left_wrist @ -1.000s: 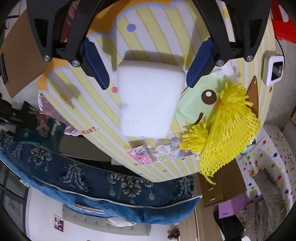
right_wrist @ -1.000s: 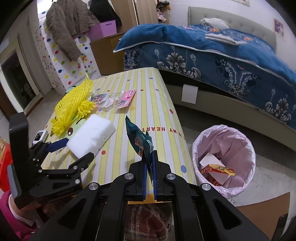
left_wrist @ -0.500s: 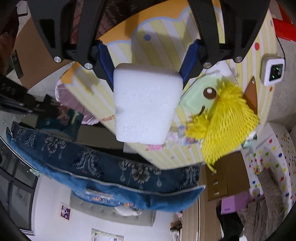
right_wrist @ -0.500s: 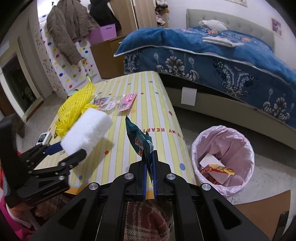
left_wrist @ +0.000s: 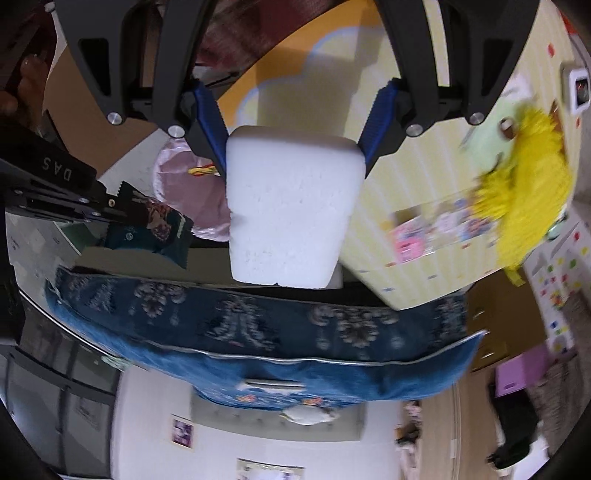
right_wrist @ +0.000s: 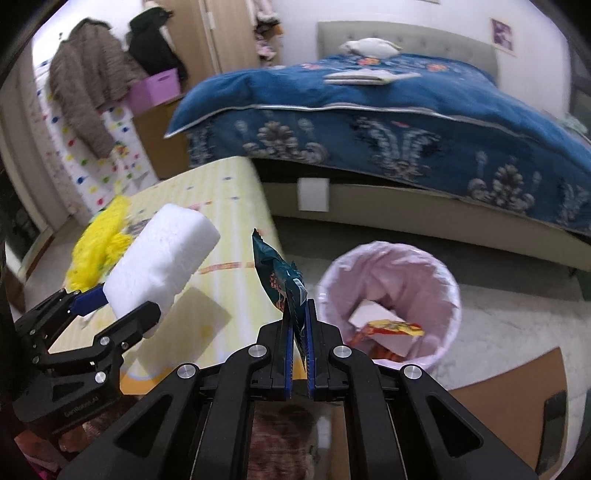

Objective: Collect trash
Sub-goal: 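Carry foam block and packet to the wastebasket and open both tools, then move both open tools back over the table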

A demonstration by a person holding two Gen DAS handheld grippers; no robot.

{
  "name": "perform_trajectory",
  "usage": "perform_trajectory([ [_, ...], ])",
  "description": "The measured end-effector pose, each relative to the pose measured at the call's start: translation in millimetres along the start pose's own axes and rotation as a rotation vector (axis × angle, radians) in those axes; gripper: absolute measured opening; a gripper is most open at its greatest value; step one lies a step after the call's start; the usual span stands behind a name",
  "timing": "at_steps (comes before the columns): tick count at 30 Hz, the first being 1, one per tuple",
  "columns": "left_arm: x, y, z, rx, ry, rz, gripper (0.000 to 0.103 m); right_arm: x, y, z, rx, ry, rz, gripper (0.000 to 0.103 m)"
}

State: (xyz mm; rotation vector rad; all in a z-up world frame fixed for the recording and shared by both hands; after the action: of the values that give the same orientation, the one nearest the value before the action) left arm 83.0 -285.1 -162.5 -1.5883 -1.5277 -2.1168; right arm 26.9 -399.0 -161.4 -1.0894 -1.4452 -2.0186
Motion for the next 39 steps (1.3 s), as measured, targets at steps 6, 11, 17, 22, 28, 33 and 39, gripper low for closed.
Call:
perform_trajectory([
  [6, -31.3, 23.9, -39.1, -0.056, -0.048, 0.009, 0.065, -12.1, 1.9, -58.5, -0.101, -0.068, 0.011, 0.009],
  [11, -60.1, 37.8, -64.0, -0.091, -0.076, 0.031, 0.065, -30.0, 4.0, -94.5, -0.156, -0.108, 0.036, 0.009],
  [17, -95.3, 55.2, -87.5, -0.133, -0.104, 0.055, 0.066, -53.3, 13.5, -121.9, -0.193, -0.1, 0.027, 0.009],
  [22, -117.3, 69.0, -95.4, -0.141, -0.113, 0.065, 0.068, -77.6, 19.0, -135.3, -0.195, -0.092, 0.032, 0.009],
  [28, -131.5, 77.4, -94.6, -0.133, -0.121, 0.073, 0.082, -109.3, 20.7, -154.0, -0.219, -0.09, 0.057, 0.046],
  [33, -122.0, 72.2, -73.1, -0.091, -0.091, 0.082, 0.084, -99.8, 17.3, -157.6, -0.257, -0.09, 0.056, 0.047],
  [39, -83.3, 54.9, -36.5, -0.036, -0.044, 0.055, 0.084, -53.8, 15.0, -137.1, -0.237, -0.081, 0.008, 0.047],
])
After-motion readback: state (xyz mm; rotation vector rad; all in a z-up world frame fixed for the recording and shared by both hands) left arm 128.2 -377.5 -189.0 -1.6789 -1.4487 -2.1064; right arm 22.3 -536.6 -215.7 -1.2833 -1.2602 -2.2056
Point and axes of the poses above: each gripper's, at about its wrist camera, not at the fingertips, and x roughly against the way its jaws point, z to its left, y to its top, the point moved 10 cm from there along -x, roughly the way its jaws point, and after that the axes turned 6 degrees about z, right-handed, at the moved point
